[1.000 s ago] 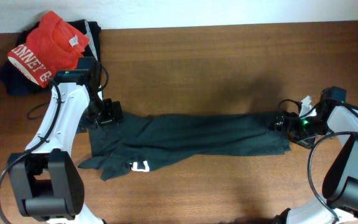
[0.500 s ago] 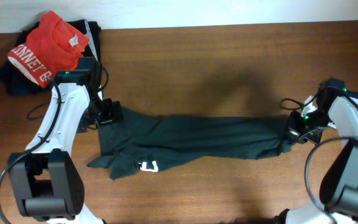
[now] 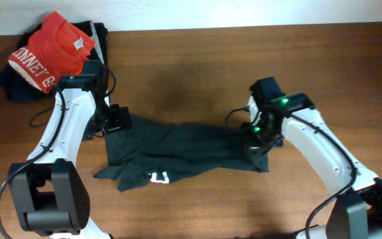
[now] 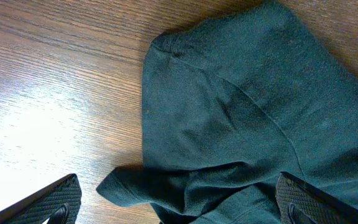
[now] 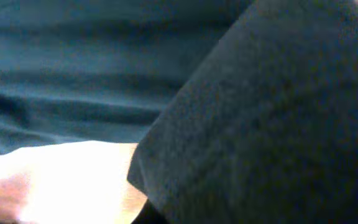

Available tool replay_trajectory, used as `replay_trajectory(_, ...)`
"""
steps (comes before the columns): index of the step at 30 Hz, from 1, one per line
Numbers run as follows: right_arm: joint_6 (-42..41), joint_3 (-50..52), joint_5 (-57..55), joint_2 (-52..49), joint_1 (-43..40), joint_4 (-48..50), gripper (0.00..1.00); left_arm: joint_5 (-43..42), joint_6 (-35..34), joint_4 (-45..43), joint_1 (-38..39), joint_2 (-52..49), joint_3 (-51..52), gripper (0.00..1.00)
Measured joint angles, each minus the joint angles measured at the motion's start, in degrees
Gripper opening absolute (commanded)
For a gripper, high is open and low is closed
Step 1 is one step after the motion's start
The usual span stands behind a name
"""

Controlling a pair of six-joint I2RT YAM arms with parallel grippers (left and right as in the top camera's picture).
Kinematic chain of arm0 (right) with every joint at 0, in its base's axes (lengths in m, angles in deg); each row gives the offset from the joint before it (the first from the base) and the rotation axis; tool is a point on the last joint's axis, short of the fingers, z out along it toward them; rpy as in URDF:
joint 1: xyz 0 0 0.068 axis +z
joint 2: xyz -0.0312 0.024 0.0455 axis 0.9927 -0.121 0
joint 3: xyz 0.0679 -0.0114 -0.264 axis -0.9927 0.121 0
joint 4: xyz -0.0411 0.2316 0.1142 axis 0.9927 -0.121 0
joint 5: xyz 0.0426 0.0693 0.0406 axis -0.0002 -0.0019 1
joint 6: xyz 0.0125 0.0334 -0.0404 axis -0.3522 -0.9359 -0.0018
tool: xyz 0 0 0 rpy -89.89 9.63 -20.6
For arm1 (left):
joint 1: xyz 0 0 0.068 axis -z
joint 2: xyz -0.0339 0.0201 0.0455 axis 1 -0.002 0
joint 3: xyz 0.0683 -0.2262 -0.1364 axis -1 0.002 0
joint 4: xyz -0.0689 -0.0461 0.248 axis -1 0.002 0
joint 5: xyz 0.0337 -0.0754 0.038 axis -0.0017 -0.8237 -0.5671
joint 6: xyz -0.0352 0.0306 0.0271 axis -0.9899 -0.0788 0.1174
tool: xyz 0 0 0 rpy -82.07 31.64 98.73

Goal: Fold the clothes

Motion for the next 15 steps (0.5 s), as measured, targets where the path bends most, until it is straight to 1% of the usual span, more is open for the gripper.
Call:
replay_trajectory(5, -2.4, 0.0, 0.5, 0.0, 6.7, 2.7, 0.09, 0.0, 0.0, 0.0, 0.0, 0.0, 0.0, 0.99)
replay_trajectory(12, -6.7, 1.4, 2.1, -1.0, 11.5, 8.0, 0.09, 0.0, 0.0, 0.0, 0.0, 0.0, 0.0, 0.99)
replay_trajectory(13, -7.4, 1.4, 2.3, -1.0, 11.9, 8.4, 0.14, 0.0, 0.0, 0.0, 0.0, 0.0, 0.0, 0.99)
replay_trajectory(14, -7.9, 1.4, 2.6, -1.0, 12.5, 9.3, 0.24, 0.0, 0.0, 0.0, 0.0, 0.0, 0.0, 0.99)
replay_trajectory(15, -8.5, 1.4, 2.8, -1.0, 12.9, 9.7, 0.44, 0.0, 0.0, 0.0, 0.0, 0.0, 0.0, 0.99)
